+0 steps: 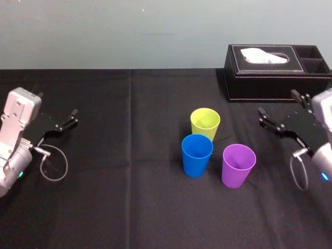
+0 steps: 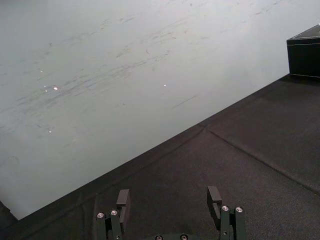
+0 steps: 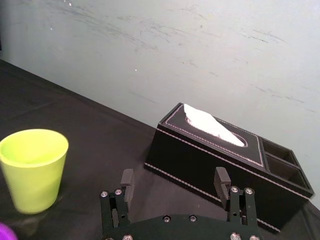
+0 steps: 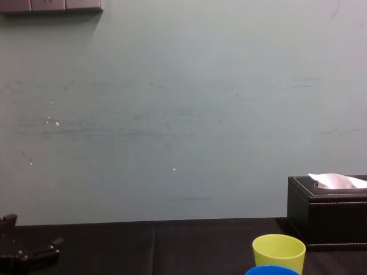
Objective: Stack the three plastic cups sequentially using one hand.
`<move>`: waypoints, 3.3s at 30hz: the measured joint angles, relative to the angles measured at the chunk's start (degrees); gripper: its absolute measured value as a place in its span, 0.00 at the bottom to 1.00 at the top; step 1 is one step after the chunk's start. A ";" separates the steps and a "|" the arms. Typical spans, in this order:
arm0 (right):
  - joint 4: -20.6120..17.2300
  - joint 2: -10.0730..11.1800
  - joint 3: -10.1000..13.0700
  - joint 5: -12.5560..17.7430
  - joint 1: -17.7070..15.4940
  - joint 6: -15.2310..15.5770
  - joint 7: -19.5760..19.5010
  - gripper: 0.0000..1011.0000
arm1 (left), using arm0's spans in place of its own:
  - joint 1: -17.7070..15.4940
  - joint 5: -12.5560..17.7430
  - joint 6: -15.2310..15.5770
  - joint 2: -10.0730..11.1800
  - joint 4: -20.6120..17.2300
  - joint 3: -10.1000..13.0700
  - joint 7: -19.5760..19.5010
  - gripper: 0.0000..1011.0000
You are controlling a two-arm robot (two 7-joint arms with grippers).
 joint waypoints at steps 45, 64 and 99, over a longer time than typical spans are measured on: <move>-12.39 0.49 4.93 9.60 -18.91 3.21 13.09 0.99 | 0.00 0.00 0.00 0.00 0.00 0.00 0.00 1.00; -9.38 -5.06 5.13 8.66 -16.19 4.90 14.94 0.99 | 0.00 0.00 0.00 0.00 0.00 0.00 0.00 1.00; -8.15 -7.39 5.90 6.78 -15.24 4.83 16.37 0.80 | 0.00 0.00 0.00 0.00 0.00 0.00 0.00 1.00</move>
